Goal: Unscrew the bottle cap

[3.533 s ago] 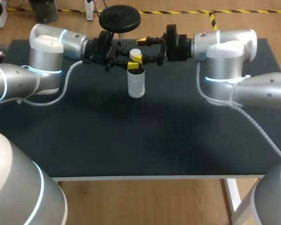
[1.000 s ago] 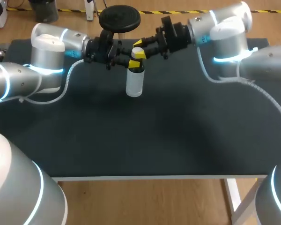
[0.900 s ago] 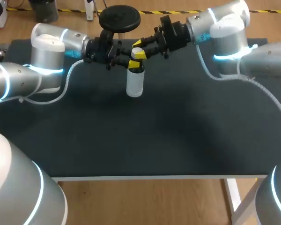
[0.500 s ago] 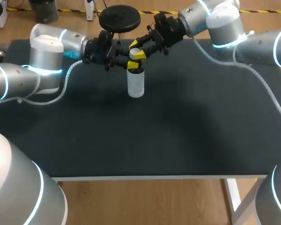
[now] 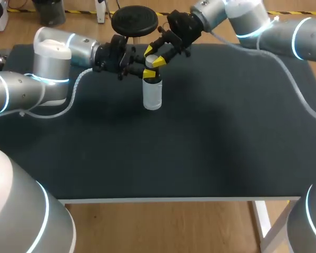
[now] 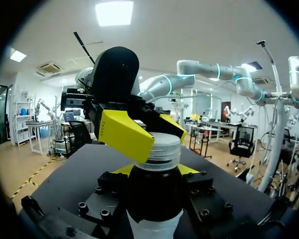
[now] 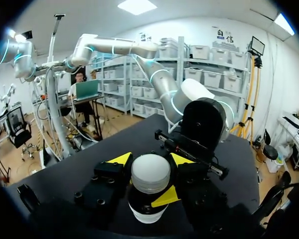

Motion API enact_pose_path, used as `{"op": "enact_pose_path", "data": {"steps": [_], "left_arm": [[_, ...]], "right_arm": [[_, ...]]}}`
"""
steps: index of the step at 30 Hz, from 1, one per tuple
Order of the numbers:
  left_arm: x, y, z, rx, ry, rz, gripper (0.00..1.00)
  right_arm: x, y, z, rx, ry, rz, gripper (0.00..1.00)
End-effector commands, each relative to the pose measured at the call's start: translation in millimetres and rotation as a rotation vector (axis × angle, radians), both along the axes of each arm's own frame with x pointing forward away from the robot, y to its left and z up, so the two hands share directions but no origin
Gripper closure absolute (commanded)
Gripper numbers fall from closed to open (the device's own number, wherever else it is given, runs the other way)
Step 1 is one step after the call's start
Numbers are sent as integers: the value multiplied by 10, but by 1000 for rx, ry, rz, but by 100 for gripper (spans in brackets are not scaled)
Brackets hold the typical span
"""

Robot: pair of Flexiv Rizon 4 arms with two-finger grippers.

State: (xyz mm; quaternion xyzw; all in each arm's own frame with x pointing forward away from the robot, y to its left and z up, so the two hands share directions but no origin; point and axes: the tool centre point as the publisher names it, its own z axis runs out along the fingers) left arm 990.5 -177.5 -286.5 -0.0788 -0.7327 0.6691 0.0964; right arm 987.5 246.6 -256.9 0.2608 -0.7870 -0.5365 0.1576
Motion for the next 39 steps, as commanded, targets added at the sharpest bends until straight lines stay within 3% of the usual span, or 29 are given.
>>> {"op": "enact_pose_path", "data": {"steps": [1,24,39], "left_arm": [[2,-10,15,-1,1,-1,100],[2,-10,15,-1,1,-1,100],[2,-10,15,-1,1,-1,100]], "right_arm": [[60,15,-36,-123,128,502,100],[-16,-34,23,-240,141,912,100],[-100,-26,88,-256,136,1015,100]]}}
